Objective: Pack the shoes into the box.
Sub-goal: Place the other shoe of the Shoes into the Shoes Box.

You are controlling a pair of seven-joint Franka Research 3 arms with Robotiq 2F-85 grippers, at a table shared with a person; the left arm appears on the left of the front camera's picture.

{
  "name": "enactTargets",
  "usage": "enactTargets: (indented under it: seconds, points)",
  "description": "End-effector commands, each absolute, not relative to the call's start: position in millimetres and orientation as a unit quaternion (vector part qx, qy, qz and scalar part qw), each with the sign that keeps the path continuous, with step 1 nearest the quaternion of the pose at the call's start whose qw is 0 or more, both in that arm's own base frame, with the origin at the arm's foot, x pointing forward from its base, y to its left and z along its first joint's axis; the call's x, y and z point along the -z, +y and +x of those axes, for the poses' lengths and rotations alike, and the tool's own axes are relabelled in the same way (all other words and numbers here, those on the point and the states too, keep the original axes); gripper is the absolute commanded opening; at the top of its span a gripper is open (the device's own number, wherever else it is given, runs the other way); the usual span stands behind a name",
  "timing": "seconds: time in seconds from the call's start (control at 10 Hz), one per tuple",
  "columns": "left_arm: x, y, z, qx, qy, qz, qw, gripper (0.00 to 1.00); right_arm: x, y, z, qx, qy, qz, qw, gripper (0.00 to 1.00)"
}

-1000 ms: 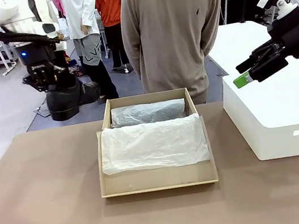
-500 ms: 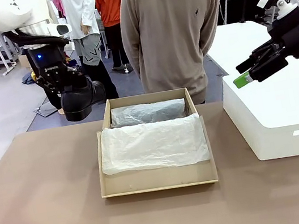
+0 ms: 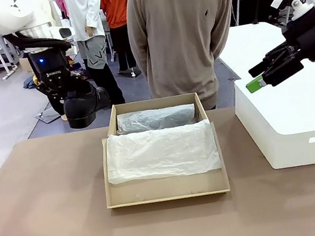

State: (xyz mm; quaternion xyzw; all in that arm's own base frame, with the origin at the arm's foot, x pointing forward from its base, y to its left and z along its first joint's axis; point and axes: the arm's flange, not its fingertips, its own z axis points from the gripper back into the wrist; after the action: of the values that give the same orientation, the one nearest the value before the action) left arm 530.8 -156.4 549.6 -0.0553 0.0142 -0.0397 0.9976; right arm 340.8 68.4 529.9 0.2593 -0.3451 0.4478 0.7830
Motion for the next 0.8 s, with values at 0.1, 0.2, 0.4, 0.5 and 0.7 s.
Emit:
enactTargets:
  seconds: [0.1, 0.2, 0.4, 0.5, 0.7]
  points:
    - [-576, -211, 515, -0.193, -0.027, -0.027, 0.981, 0.0, -528, 69, 344, -0.454, -0.359, 0.268, 0.77, 1.0]
    - [-580, -228, 511, -0.25, -0.017, -0.033, 0.968, 0.0, -528, 69, 344, -0.454, -0.359, 0.268, 0.77, 1.0]
    - [-581, -258, 508, -0.361, -0.019, -0.021, 0.932, 0.0, -528, 69, 344, -0.454, -0.359, 0.268, 0.77, 1.0]
    - [-579, -279, 506, -0.389, -0.011, -0.001, 0.921, 0.0, -528, 69, 344, -0.454, -0.359, 0.268, 0.77, 1.0]
    - [-575, -311, 503, -0.416, -0.043, 0.009, 0.908, 0.0, -528, 69, 344, -0.454, -0.359, 0.268, 0.77, 1.0]
